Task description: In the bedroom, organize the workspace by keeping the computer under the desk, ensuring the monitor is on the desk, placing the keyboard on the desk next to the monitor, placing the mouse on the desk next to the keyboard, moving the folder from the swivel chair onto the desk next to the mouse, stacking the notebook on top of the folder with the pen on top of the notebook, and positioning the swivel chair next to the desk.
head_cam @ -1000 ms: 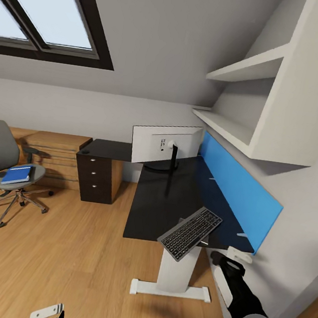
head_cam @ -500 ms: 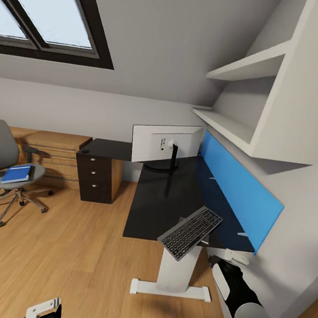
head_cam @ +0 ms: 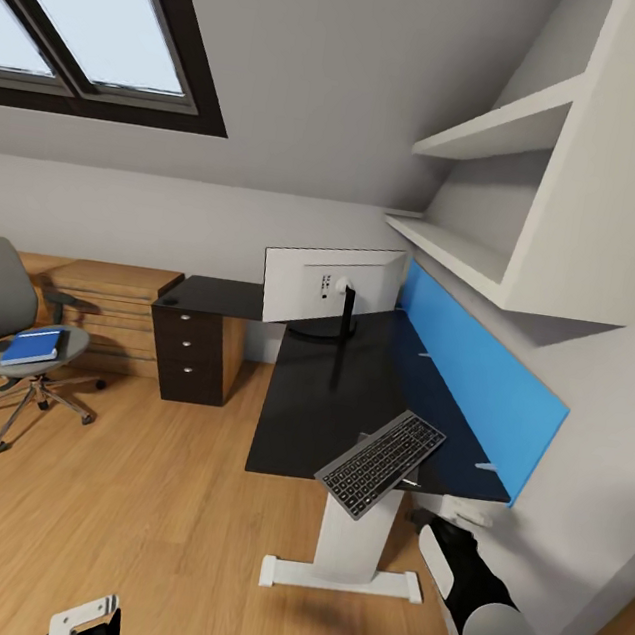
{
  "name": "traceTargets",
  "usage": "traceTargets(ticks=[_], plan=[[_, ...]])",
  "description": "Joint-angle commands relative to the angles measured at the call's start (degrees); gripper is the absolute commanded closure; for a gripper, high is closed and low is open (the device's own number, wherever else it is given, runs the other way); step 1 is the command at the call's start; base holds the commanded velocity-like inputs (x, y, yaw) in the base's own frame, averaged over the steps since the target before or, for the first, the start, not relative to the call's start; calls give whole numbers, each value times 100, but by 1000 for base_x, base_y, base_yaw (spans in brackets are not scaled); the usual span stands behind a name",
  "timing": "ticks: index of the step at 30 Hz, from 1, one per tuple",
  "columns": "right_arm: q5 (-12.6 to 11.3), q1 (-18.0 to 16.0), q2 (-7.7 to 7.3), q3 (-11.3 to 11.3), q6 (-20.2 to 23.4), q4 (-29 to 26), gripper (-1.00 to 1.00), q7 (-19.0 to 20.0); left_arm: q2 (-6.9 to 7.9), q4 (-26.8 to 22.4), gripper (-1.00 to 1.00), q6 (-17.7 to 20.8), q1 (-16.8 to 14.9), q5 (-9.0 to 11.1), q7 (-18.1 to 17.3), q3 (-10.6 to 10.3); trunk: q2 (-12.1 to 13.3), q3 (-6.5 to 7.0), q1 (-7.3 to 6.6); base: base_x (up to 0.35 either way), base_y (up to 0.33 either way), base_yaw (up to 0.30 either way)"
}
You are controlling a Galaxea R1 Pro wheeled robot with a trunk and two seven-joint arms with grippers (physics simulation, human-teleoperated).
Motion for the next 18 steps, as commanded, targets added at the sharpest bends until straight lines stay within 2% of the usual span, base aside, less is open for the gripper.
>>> traceTargets(ticks=[1, 3, 5, 18], plan=[[-21, -2, 22, 14, 30, -15, -100, -1, 7, 4, -100, -28, -3, 60, 16, -14, -6, -8, 1, 0, 0, 0], [-4, -2, 158, 19, 20, -25, -100, 107, 18, 25, -100, -36, -3, 61, 4, -16, -6, -8, 1, 0, 0, 0], [-1, -2, 229, 22, 18, -32, -100, 135, 21, 30, -100, -34, -3, 62, -1, -17, -6, -8, 1, 0, 0, 0], [-15, -2, 362, 18, 25, -60, -100, 132, 22, 33, -100, -33, -3, 62, 5, -17, -6, -8, 1, 0, 0, 0]])
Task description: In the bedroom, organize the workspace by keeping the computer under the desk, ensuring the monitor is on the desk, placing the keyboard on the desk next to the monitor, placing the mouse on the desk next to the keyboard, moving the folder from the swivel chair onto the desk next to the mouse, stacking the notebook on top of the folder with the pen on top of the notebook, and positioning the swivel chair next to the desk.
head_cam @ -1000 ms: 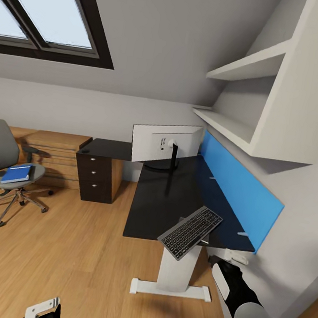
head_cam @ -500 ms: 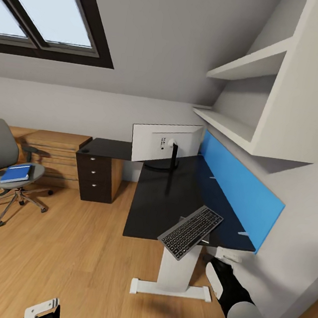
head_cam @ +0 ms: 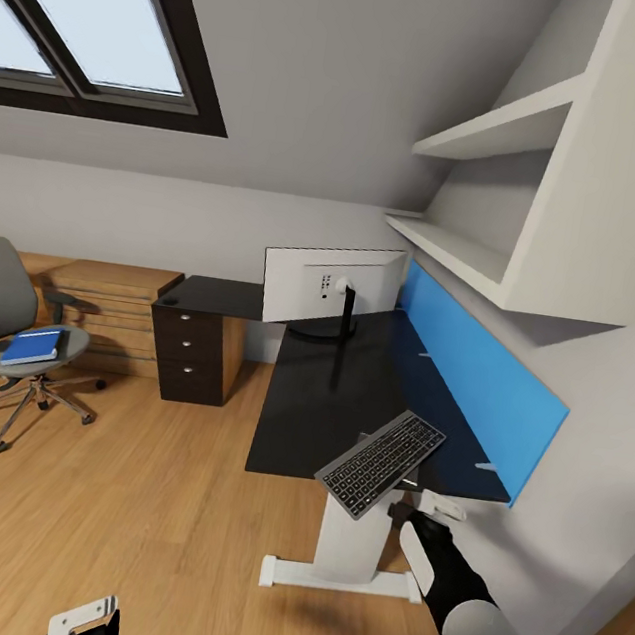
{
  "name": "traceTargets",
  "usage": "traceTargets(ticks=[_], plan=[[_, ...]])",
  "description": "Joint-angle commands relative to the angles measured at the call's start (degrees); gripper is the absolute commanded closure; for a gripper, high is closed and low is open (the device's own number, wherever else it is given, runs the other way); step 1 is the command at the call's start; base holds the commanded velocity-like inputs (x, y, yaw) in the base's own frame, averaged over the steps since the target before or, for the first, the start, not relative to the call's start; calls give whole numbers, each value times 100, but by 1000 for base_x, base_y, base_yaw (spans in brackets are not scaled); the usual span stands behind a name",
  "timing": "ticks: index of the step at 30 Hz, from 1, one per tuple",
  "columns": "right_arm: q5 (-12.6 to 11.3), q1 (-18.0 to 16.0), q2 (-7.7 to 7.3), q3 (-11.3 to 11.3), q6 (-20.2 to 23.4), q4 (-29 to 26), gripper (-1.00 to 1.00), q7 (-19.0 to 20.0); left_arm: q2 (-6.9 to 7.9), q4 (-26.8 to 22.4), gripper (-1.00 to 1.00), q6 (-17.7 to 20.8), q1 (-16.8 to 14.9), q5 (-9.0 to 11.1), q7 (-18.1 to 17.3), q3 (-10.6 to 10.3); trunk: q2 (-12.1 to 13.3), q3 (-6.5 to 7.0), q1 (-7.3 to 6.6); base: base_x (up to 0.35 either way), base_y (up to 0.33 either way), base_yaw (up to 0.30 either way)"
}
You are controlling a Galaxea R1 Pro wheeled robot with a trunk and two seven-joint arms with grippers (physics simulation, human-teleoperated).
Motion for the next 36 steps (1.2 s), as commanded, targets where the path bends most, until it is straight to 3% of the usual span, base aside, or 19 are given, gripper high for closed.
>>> traceTargets(ticks=[1, 20, 36], plan=[[-30, -3, 1, 13, 29, -12, -100, -35, 3, -1, -100, -26, -3, 60, 16, -13, -6, -8, 1, 0, 0, 0], [-39, -3, -1, 7, 29, -9, -100, -38, -17, -32, -100, -17, -3, 64, 24, 0, -6, -8, 1, 0, 0, 0], [-40, -3, 3, 7, 29, -14, -100, -28, -23, -28, -100, -14, -3, 60, 26, 4, -648, -295, 352, 0, 0, 0]])
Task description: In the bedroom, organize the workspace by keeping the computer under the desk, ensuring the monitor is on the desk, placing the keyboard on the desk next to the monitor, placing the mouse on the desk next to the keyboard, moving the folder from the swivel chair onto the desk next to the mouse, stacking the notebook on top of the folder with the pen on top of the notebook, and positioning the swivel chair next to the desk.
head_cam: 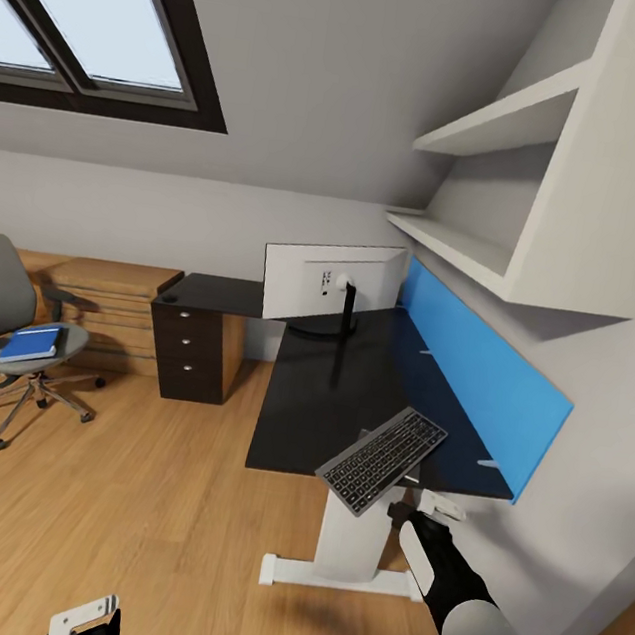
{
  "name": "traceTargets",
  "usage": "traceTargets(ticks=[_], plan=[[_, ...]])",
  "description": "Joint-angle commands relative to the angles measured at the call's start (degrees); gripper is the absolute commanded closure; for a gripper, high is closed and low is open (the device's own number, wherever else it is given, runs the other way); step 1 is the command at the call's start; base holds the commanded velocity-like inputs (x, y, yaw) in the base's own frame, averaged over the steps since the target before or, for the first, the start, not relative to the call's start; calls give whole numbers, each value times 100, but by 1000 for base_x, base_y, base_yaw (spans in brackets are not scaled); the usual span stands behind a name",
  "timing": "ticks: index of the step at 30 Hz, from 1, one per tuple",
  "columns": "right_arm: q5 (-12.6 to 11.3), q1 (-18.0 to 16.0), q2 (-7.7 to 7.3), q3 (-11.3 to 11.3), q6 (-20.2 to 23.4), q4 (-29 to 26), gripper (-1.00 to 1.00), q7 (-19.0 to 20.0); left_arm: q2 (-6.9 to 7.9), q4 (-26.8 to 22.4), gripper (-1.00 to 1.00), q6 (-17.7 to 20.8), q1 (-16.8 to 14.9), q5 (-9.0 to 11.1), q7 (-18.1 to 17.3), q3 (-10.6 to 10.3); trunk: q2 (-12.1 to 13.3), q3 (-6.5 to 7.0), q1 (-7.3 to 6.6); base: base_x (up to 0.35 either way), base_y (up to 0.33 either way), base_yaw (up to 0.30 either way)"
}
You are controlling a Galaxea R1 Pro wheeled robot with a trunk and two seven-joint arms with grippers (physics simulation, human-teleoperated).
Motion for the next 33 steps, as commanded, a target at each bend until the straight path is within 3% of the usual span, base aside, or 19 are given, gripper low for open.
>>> traceTargets(ticks=[1, 20, 33], plan=[[-29, -3, 1, 12, 28, -10, -100, -31, 3, 0, -100, -26, -3, 60, 18, -13, -47, -26, 23, 0, 0, 0], [-29, -3, 3, 12, 29, -11, -100, -35, 6, 0, -100, -17, -3, 70, 25, 6, -809, -367, 440, 0, 0, 0], [-29, -3, 30, 12, 28, -11, -100, -36, 30, 20, -100, -24, -3, 84, 25, 118, -809, -367, 440, 0, 0, 0]])
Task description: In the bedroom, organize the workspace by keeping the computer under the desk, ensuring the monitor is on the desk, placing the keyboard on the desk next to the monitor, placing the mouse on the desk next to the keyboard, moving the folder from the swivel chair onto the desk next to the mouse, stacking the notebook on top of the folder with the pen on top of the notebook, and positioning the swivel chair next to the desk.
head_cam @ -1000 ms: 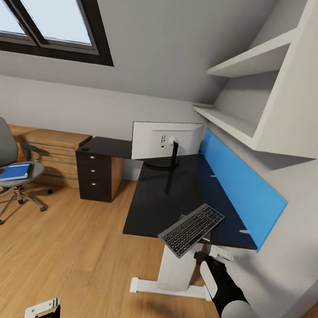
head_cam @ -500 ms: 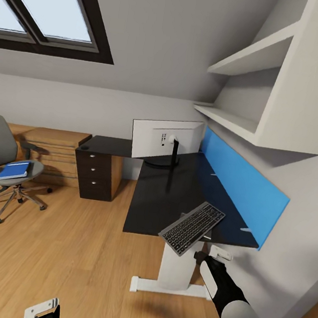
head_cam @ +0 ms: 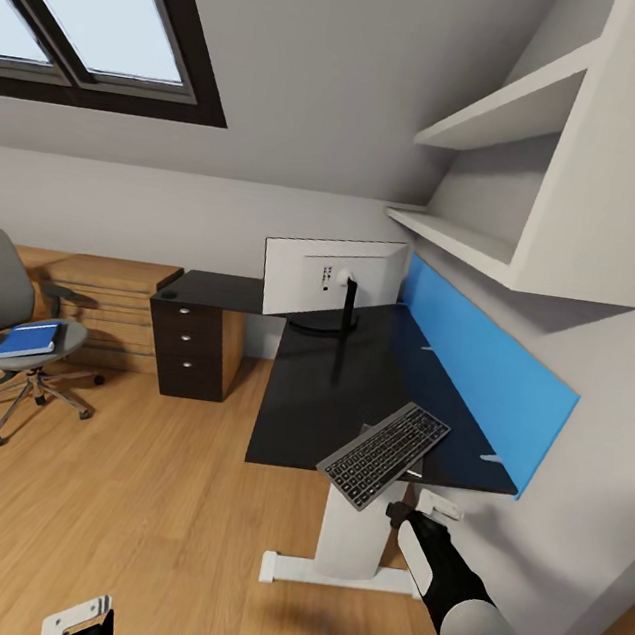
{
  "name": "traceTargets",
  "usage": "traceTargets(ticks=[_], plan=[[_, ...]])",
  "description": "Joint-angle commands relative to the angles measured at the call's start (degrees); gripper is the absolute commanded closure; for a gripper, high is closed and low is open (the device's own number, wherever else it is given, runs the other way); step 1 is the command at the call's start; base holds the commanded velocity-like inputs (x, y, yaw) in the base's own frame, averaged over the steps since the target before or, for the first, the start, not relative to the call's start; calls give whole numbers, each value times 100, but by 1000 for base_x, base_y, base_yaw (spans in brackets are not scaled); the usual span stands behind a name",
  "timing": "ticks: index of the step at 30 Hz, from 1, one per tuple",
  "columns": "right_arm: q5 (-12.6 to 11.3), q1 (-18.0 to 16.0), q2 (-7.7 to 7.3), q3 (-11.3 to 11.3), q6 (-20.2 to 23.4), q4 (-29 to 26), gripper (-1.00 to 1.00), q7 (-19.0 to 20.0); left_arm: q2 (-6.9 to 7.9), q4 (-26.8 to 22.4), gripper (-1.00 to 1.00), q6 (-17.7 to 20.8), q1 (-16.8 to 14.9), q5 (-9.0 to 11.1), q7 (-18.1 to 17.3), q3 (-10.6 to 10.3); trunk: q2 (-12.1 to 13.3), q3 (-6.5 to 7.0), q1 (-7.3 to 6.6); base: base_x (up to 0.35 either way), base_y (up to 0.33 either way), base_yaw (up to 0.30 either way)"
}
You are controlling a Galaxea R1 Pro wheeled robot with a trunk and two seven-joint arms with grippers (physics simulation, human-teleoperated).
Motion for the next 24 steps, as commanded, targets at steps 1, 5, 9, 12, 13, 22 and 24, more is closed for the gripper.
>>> traceTargets(ticks=[1, 5, 9, 12, 13, 22, 24], plan=[[-29, -2, -1, 12, 28, -11, -100, -34, 5, 1, -100, -28, -3, 59, 16, -13, -4, -7, 0, 10, 0, 0], [-29, -2, -1, 12, 28, -11, -100, -34, 4, 5, -100, -43, -3, 52, 5, -25, -4, -7, 0, 186, 0, 0], [-29, -2, -1, 12, 28, -10, -100, -34, 9, 6, -100, -42, -3, 52, 10, -23, -4, -7, 0, 122, 0, 0], [-29, -2, -1, 12, 28, -9, -100, -34, 11, 6, -100, -41, -3, 53, 14, -22, -4, -7, 0, 30, 0, 0], [-29, -2, -1, 12, 28, -9, -100, -34, 11, 6, -100, -41, -3, 54, 13, -21, -4, -7, 0, 14, 0, 0], [-29, -2, 5, 12, 28, -4, -100, -32, 11, 6, -100, -49, -3, 54, 9, -21, -4, -7, 0, 112, 92, 0], [-29, -2, 7, 12, 24, -7, -100, -34, 11, 6, -100, -49, -3, 54, 14, -18, -4, -7, 0, 47, 39, 0]])
